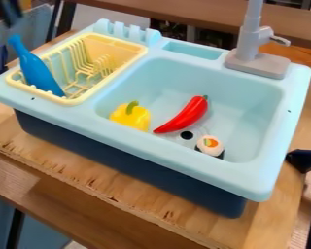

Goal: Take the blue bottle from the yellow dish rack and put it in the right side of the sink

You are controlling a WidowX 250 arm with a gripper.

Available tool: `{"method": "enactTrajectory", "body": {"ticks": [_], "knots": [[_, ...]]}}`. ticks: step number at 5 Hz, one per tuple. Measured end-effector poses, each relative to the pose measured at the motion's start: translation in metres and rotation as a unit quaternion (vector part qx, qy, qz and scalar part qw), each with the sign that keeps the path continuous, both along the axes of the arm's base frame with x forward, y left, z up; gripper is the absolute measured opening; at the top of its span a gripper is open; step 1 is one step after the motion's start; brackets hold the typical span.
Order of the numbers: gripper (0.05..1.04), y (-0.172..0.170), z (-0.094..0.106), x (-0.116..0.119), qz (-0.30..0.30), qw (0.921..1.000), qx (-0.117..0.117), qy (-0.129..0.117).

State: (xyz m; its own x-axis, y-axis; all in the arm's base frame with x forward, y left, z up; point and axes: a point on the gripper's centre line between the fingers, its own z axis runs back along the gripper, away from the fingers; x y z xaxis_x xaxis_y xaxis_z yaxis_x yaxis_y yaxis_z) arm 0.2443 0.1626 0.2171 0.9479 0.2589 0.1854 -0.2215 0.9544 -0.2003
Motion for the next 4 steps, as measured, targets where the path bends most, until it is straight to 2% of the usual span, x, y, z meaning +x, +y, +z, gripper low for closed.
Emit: {"method": "enactTrajectory", "body": {"ticks": [1,2,3,4], "knots": [[1.000,0.026,-0.013,-0.005,0.017,0.9996,-0.022,0.004],[1.000,0.037,-0.022,-0.001,0.021,0.9991,-0.033,0.014],[1.000,0.042,-0.022,0.001,0.022,0.9992,-0.031,0.016],[1.000,0.050,-0.035,0.007,0.024,0.9985,-0.041,0.027]]}}
